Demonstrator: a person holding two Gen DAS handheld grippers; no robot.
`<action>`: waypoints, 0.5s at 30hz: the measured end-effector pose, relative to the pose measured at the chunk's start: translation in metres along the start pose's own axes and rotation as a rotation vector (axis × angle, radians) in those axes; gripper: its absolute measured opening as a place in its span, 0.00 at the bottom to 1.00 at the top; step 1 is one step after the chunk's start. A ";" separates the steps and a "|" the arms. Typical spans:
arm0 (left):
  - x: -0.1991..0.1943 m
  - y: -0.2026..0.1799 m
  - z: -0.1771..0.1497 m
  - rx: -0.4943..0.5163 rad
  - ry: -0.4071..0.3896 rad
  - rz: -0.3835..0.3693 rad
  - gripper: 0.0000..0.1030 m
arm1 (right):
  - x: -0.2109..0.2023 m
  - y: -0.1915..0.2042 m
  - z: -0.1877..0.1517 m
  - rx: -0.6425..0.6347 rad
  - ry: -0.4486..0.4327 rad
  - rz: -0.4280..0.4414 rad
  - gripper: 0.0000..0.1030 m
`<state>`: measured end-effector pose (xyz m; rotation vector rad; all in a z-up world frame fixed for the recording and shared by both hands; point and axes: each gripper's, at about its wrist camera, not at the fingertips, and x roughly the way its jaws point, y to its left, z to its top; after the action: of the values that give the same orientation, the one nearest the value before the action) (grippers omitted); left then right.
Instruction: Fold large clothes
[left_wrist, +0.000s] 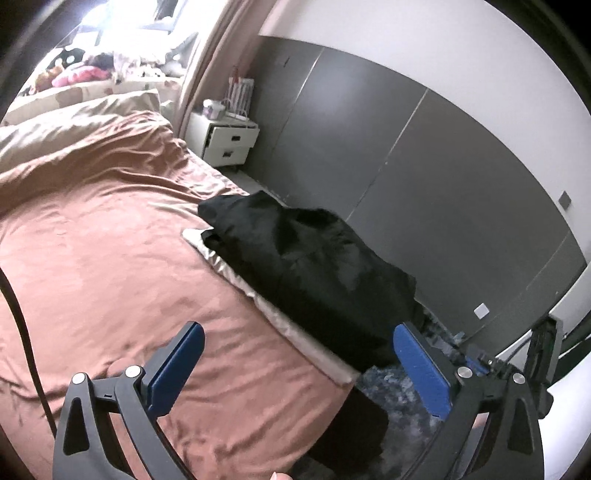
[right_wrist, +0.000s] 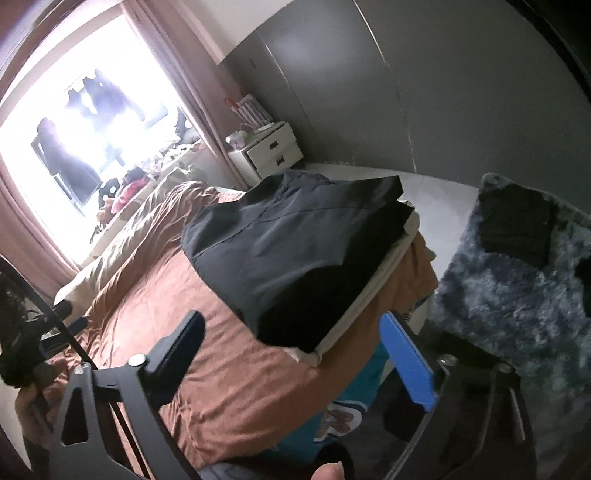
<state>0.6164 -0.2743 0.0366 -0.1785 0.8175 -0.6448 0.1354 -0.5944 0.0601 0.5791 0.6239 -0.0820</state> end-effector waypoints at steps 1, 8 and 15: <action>-0.010 -0.001 -0.005 0.008 -0.009 0.005 1.00 | -0.006 0.004 -0.006 -0.007 -0.004 -0.002 1.00; -0.063 -0.015 -0.040 0.095 -0.059 0.069 1.00 | -0.039 0.019 -0.029 -0.060 -0.034 -0.009 1.00; -0.119 -0.026 -0.077 0.138 -0.133 0.098 1.00 | -0.070 0.034 -0.049 -0.116 -0.051 0.003 1.00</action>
<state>0.4882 -0.2167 0.0677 -0.0550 0.6473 -0.5884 0.0611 -0.5463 0.0843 0.4650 0.5740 -0.0571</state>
